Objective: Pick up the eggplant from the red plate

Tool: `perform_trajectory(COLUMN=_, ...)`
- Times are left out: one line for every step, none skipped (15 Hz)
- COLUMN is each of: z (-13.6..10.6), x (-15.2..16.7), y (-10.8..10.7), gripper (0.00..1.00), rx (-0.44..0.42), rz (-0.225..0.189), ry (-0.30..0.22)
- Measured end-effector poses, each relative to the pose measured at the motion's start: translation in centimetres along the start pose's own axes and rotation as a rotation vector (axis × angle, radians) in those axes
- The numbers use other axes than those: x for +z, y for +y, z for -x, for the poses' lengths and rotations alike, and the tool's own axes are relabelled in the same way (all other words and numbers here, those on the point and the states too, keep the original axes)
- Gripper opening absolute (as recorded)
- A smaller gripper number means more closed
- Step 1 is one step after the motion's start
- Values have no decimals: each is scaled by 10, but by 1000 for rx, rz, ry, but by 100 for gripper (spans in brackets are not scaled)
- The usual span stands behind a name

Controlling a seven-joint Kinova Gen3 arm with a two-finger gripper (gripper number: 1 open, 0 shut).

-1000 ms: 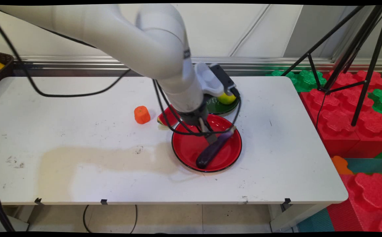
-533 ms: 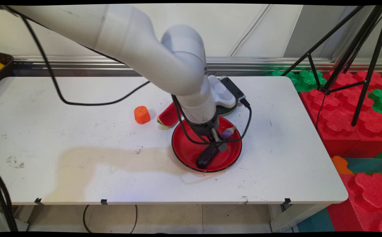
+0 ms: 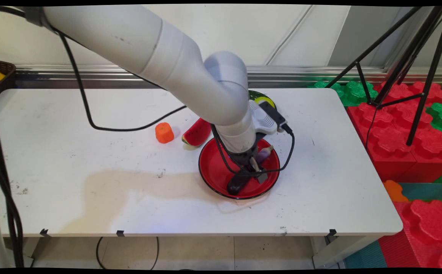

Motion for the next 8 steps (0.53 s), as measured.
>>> perform_trajectory(z=0, x=3, y=1, gripper=100, rx=-4, rz=0, ry=-1)
perform_trajectory(z=0, x=7, y=1, gripper=100, rx=-9, rz=-2, ry=-3)
perform_trajectory(z=0, x=11, y=2, gripper=100, rx=-15, rz=-3, ry=-5)
perform_trajectory(z=-1, x=15, y=3, gripper=100, rx=-19, rz=-3, ry=-5)
perform_trajectory(z=-1, x=18, y=3, gripper=0, rx=-24, rz=-3, ry=-4)
perform_trajectory(z=-1, x=20, y=3, gripper=0, rx=-27, rz=-4, ry=-3)
perform_trajectory(z=-1, x=22, y=3, gripper=0, rx=-31, rz=-5, ry=0)
perform_trajectory(z=-1, x=23, y=4, gripper=0, rx=-33, rz=-6, ry=2)
